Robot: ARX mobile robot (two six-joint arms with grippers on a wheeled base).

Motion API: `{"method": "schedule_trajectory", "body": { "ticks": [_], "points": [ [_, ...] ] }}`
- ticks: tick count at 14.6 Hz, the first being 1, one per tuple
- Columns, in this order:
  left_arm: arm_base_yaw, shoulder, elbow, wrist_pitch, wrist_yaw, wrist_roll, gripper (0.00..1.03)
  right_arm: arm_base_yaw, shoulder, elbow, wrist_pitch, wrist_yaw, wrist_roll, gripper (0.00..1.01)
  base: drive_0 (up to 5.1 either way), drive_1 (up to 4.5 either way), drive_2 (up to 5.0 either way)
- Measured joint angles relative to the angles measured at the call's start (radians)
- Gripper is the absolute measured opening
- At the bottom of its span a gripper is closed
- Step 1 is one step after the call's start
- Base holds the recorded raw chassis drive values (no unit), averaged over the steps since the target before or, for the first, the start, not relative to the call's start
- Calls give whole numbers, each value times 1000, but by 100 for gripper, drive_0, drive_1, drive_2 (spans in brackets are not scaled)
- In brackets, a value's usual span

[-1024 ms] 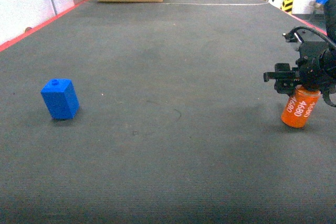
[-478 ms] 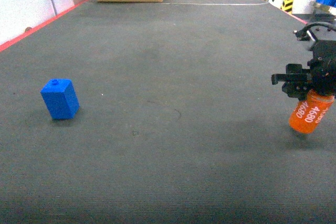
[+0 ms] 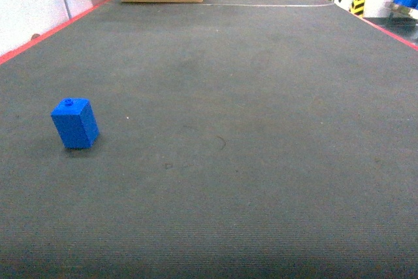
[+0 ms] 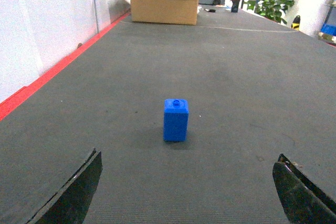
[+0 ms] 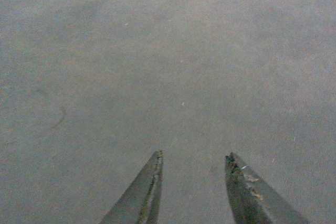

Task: Sort blue parts and orange caps into right shelf containers

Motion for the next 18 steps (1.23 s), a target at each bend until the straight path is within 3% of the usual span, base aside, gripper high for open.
{"method": "schedule_trajectory", "body": {
  "ticks": [1, 4, 5, 6, 7, 8, 10, 12, 15, 16, 18],
  "points": [
    [0, 0, 0, 0, 0, 0, 98, 7, -123, -94, -10, 0, 0, 35, 0, 0, 0],
    [0, 0, 0, 0, 0, 0, 98, 5, -145, -95, -5, 0, 0, 35, 0, 0, 0],
    [-34, 21, 16, -61, -103, -14, 98, 5, -142, -95, -4, 0, 0, 35, 0, 0, 0],
    [-132, 166, 64, -69, -305, -44, 98, 5, -142, -95, -1, 0, 0, 35, 0, 0, 0],
    [-120, 338, 129, 37, -362, -45, 98, 5, -143, -95, -2, 0, -1, 35, 0, 0, 0],
    [-69, 491, 193, 151, -351, -50, 98, 5, -143, -95, -2, -2, -1, 35, 0, 0, 0],
    [-59, 808, 330, 335, -235, -47, 98, 5, -143, -95, -1, -2, -1, 35, 0, 0, 0],
    [-53, 1161, 507, 376, -127, -46, 98, 5, -143, -95, -2, -2, -1, 35, 0, 0, 0],
    [-55, 1563, 788, 393, -119, -26, 98, 5, -143, -95, -2, -2, -1, 35, 0, 0, 0],
    [-50, 1644, 845, 404, -154, -14, 98, 5, -143, -95, -2, -2, -1, 35, 0, 0, 0],
    [-50, 1686, 836, 385, -181, 1, 98, 5, -143, -95, -2, 1, -1, 34, 0, 0, 0]
  ]
}}
